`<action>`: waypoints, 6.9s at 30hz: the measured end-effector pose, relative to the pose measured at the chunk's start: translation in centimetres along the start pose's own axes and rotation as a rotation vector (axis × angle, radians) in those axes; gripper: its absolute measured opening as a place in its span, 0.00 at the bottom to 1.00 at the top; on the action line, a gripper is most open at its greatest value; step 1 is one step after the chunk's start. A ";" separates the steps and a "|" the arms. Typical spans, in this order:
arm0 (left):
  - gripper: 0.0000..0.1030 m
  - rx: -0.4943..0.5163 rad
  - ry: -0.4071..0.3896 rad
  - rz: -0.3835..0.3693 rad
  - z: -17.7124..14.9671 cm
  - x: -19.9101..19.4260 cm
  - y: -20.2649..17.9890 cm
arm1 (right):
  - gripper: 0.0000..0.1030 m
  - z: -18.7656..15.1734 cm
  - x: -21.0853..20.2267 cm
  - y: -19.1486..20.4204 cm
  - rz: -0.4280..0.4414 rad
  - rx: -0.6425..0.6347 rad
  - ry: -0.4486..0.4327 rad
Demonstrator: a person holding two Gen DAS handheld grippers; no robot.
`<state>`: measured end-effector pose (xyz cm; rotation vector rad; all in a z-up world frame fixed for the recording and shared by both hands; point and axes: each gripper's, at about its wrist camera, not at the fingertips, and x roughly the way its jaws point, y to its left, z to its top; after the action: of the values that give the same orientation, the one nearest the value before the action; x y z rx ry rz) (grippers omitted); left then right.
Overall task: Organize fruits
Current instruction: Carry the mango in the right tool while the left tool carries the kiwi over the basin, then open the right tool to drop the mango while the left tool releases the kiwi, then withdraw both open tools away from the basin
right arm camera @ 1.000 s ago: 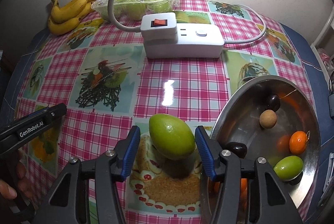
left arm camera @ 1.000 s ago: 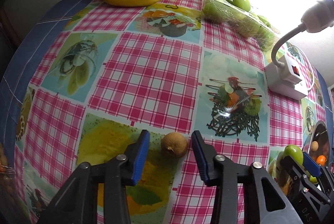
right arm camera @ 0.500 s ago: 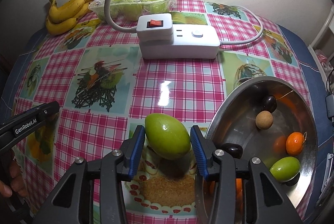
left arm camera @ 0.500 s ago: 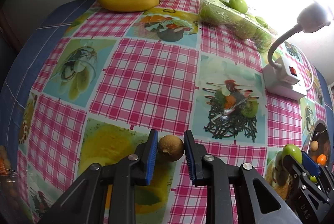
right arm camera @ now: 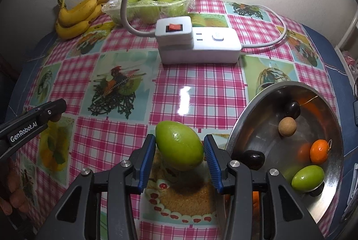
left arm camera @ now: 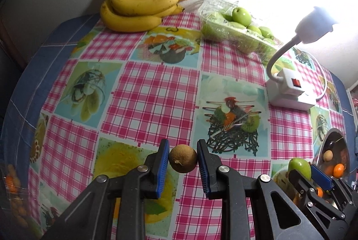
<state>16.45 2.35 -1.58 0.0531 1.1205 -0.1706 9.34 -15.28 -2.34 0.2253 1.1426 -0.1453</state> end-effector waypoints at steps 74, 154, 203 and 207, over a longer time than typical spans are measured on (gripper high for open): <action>0.27 0.441 -0.018 -0.152 -6.4 -4.8 -25.5 | 0.45 -2.8 -6.8 -19.2 -0.078 0.328 -0.055; 0.65 0.089 0.075 -0.020 -3.2 -0.8 -15.4 | 0.45 -2.0 -4.5 -15.7 -0.122 0.202 -0.022; 1.00 0.078 -0.059 0.143 -5.6 -3.8 -12.8 | 0.97 -5.1 -5.3 -13.7 -0.141 0.192 -0.048; 1.00 0.076 -0.057 0.142 -6.6 -4.5 -12.1 | 0.97 -6.0 -5.7 -13.3 -0.147 0.197 -0.058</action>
<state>6.75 -8.20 0.10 0.1939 1.0495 -0.0873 -1.39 -26.64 -0.89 0.3094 1.0876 -0.3932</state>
